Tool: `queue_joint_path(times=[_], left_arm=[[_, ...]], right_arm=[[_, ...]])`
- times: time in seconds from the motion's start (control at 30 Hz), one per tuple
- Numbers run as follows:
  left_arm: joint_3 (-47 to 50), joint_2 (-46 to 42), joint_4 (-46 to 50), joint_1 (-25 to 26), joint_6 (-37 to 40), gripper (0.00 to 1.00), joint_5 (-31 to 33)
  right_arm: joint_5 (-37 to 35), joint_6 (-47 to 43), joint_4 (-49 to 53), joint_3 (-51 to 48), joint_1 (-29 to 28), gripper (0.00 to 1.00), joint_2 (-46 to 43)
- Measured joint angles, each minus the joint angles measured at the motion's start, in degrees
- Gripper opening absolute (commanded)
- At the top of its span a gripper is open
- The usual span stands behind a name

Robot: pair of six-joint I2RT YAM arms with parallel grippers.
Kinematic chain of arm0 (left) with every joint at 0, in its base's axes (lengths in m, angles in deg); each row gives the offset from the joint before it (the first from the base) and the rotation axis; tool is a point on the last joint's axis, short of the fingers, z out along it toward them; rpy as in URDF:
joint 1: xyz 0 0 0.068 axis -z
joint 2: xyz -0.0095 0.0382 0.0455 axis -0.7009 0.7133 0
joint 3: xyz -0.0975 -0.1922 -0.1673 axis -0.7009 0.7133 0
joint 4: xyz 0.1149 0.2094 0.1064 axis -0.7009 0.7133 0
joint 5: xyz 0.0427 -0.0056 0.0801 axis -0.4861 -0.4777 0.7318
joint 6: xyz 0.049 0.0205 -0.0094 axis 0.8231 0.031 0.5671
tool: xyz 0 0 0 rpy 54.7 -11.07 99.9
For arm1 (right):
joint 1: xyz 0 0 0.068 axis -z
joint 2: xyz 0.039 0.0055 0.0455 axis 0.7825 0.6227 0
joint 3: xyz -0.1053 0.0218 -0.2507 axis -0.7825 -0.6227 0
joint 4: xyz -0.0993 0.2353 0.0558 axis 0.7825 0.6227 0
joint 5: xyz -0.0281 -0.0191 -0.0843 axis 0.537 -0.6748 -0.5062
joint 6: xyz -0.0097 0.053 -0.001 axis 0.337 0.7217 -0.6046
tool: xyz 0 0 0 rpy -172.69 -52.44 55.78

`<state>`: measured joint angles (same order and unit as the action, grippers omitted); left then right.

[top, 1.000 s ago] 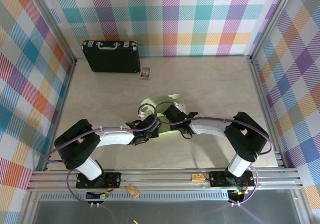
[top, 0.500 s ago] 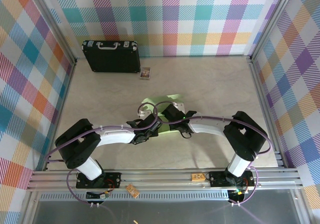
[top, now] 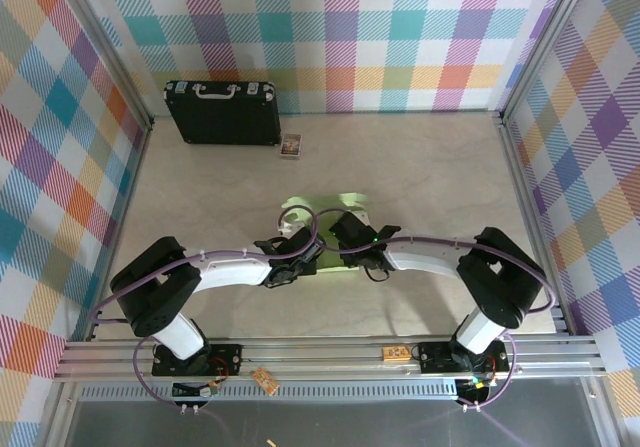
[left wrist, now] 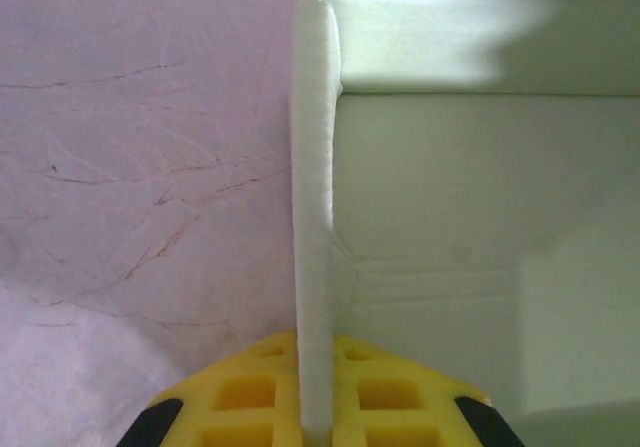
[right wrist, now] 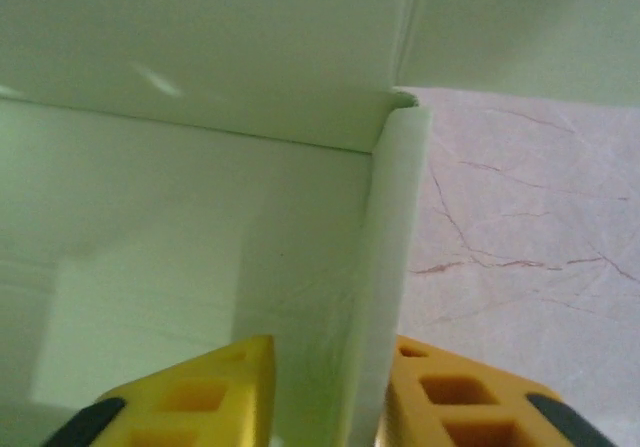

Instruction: Fold the paper box

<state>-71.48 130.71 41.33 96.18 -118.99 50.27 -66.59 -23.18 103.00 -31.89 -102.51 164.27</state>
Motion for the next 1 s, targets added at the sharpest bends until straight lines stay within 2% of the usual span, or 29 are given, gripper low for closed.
queue_joint_path(times=[0.1,0.23,0.37,0.53,0.63,0.7,0.73,0.8,0.93,1.0], left_arm=[[-0.5,0.0,1.0,0.0,0.5,0.02,-0.7],[-0.9,0.0,1.2,0.2,0.9,0.02,-1.1],[-1.2,0.0,2.0,0.4,1.2,0.03,-1.5],[-1.3,0.0,2.6,0.4,1.6,0.04,-1.6],[-1.3,0.0,2.5,0.4,1.8,0.09,-1.5],[-1.3,0.0,2.4,0.4,1.8,0.11,-1.6],[-1.3,0.0,2.4,0.4,1.8,0.13,-1.6],[-1.3,0.0,2.6,0.4,1.9,0.25,-2.1],[-1.3,-0.3,2.1,0.5,1.9,0.51,-2.7],[-0.9,-1.4,2.1,0.5,2.0,0.59,-2.6]], right_arm=[[0.9,-0.5,0.4,-0.1,0.0,0.5,-2.0],[1.9,-0.9,0.3,-1.0,1.0,0.54,-5.4],[2.7,-0.9,0.4,-1.4,3.0,0.47,-6.8],[1.3,-1.0,1.2,-1.3,4.3,0.29,-5.4],[1.0,-0.8,1.1,-1.2,4.5,0.24,-3.1],[1.1,-0.9,0.6,-0.9,4.5,0.14,-1.7],[1.0,-0.6,0.4,-0.8,4.5,0.11,-1.4],[0.6,-0.1,-0.5,-0.7,4.5,0.04,-1.3],[0.6,0.0,-0.9,-0.6,4.7,0.02,-1.2],[0.6,-0.2,-0.8,-0.6,4.7,0.01,-1.1]])
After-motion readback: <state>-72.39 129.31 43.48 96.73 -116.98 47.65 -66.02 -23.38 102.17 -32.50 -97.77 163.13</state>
